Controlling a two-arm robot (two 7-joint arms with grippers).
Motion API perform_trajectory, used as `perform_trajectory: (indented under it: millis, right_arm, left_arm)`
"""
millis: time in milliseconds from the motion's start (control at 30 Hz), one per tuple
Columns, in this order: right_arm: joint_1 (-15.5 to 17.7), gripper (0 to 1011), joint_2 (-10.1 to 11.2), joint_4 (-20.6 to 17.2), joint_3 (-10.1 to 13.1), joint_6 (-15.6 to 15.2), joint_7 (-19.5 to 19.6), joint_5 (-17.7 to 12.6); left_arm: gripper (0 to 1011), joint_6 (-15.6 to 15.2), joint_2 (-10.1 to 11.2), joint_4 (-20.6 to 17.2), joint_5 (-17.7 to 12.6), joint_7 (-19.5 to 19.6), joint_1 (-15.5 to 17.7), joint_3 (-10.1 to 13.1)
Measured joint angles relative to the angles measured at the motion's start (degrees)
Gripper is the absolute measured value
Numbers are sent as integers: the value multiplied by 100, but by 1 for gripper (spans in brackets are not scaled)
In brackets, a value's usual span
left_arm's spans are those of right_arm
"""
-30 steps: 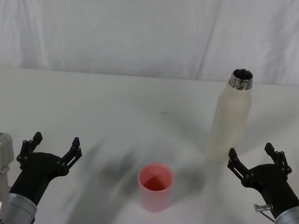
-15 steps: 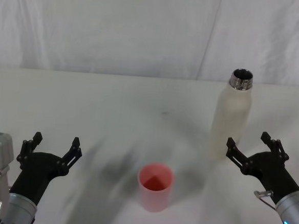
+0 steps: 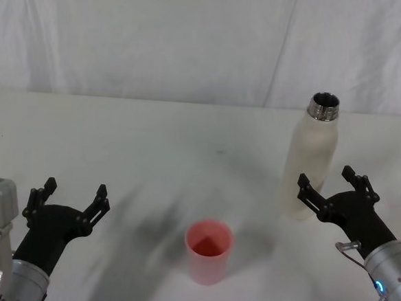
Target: Grasp the thermos with one hand and pour water into the cup lid.
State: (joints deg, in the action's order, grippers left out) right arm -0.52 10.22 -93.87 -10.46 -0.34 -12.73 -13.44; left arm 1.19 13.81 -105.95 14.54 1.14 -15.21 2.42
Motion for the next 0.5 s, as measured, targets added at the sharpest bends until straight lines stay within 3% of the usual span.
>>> perform_trajectory:
  millis: [500]
  right_arm:
    - [-400,1001,16,487,-176,25,-47,-26]
  left_arm:
    - [1001,0,0,0,0,0,0,0]
